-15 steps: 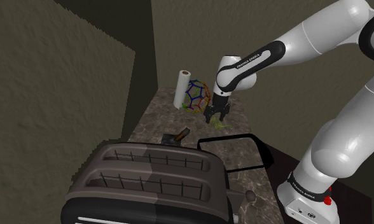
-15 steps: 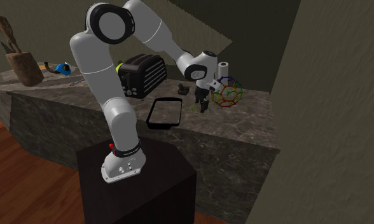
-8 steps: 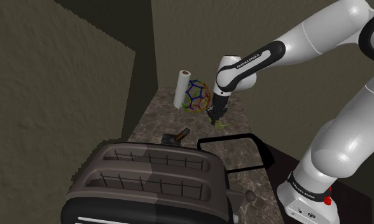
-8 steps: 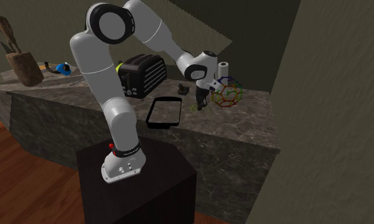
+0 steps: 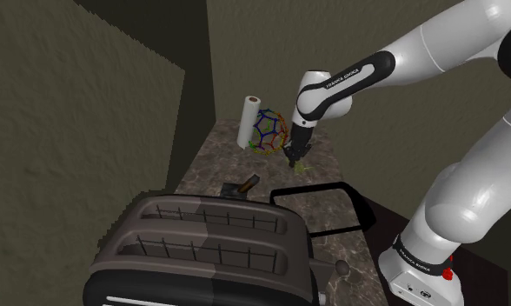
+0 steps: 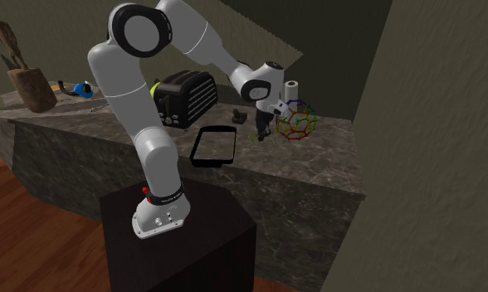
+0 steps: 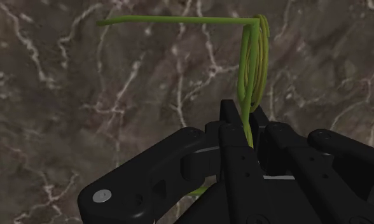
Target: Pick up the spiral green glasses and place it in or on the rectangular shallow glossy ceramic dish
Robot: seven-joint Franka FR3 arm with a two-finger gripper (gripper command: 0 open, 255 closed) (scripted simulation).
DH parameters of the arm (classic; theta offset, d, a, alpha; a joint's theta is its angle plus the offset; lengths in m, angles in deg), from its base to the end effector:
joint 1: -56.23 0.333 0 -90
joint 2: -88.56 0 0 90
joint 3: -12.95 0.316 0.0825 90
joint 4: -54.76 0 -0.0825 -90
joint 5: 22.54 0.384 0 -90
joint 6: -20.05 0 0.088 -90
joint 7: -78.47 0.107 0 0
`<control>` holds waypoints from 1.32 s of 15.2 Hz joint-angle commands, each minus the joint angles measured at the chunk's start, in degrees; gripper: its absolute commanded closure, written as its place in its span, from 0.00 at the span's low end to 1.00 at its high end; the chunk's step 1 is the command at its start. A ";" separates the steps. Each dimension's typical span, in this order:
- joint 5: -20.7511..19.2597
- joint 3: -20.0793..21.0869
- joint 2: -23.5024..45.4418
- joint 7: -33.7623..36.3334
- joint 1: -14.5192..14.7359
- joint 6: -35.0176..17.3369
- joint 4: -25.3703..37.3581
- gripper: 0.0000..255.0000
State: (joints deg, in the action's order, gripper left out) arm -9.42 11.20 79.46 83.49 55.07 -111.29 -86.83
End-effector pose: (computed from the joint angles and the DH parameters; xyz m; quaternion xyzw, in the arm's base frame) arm 0.4563 -0.0181 0.3512 -0.9856 0.1446 0.0118 0.0872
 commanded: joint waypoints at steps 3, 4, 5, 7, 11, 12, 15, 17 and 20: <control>-0.69 0.02 -1.97 0.87 -0.16 3.24 1.33 1.00; -0.84 0.02 -2.42 1.07 -0.20 4.06 1.70 1.00; -0.99 0.02 -2.86 1.27 -0.24 4.87 2.09 1.00; -1.27 0.02 -3.70 1.64 -0.31 6.49 2.90 1.00; -1.76 0.02 -5.20 2.35 -0.44 9.71 4.66 1.00; -1.87 0.02 -5.54 2.51 -0.47 10.51 5.14 1.00; -2.17 0.01 -6.48 2.99 -0.54 12.90 6.62 1.00; -2.35 0.01 -7.04 3.30 -0.59 14.48 7.67 1.00; -2.32 0.59 -9.37 4.41 -0.27 15.72 6.74 1.00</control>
State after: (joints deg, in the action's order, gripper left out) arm -11.79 11.43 71.19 87.30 54.60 -95.97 -79.45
